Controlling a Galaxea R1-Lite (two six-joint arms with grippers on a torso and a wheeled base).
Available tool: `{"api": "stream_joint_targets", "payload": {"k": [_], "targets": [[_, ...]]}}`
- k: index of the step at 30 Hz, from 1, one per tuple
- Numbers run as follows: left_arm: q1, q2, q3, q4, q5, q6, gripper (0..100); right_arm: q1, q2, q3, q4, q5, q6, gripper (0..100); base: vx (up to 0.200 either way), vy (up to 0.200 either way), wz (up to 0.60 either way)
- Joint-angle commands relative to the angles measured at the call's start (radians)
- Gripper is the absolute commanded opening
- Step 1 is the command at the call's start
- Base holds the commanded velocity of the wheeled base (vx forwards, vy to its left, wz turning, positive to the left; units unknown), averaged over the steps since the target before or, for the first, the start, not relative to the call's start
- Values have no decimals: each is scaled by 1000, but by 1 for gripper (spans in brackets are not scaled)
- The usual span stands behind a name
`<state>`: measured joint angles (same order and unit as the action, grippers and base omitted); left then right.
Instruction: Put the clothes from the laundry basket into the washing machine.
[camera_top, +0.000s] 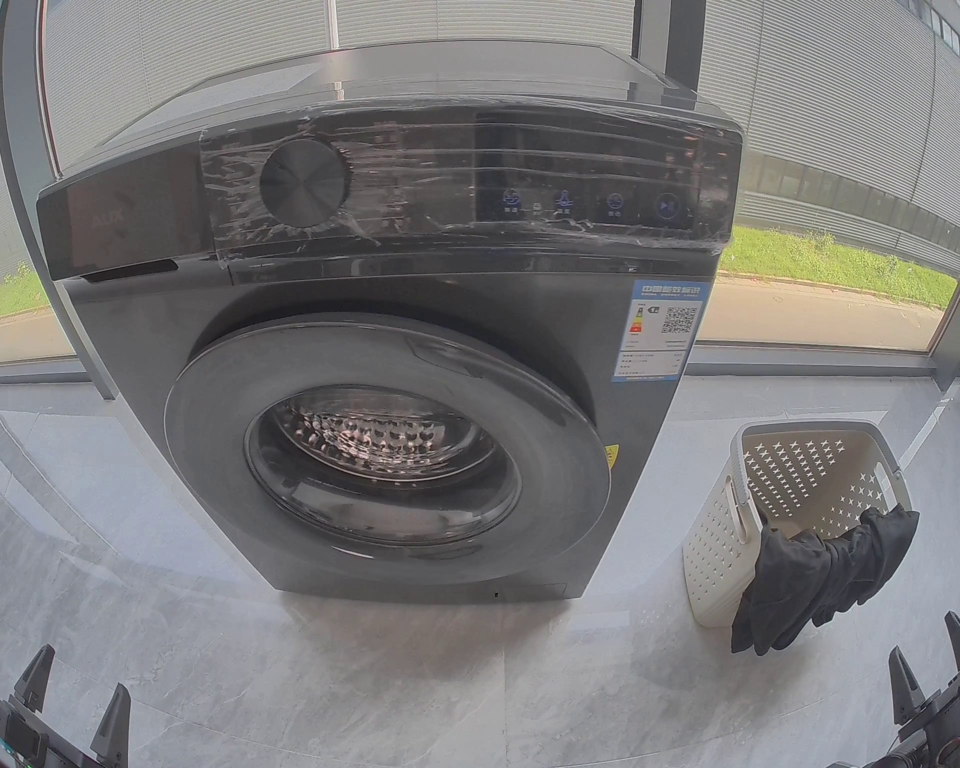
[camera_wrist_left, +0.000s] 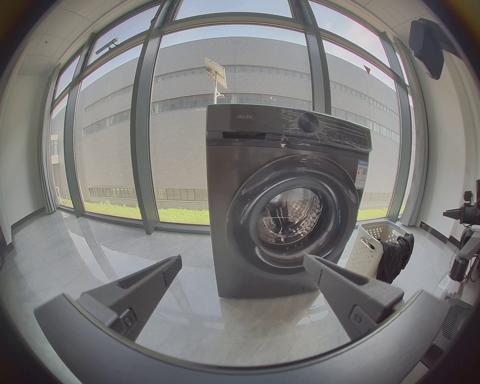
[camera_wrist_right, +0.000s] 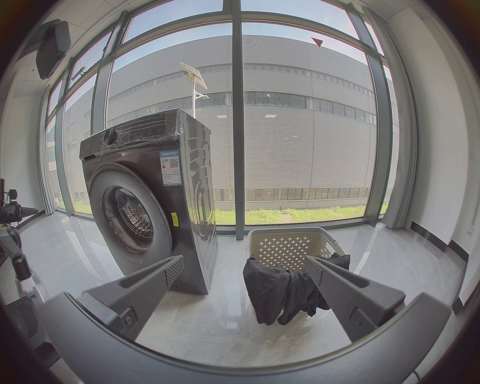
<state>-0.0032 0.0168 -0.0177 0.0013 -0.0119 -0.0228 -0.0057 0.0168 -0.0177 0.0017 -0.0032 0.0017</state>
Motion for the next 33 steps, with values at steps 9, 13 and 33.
{"api": "stream_joint_targets", "payload": {"k": [9,13,33], "targets": [[0,-17,16,-1,1,0,100,1,-12,18,0,0,0,100,0,111,0],[0,-17,16,0,0,0,100,1,-12,18,0,0,0,100,0,0,0],[0,-17,16,-1,1,0,100,0,-12,18,0,0,0,100,-60,0,0]]}}
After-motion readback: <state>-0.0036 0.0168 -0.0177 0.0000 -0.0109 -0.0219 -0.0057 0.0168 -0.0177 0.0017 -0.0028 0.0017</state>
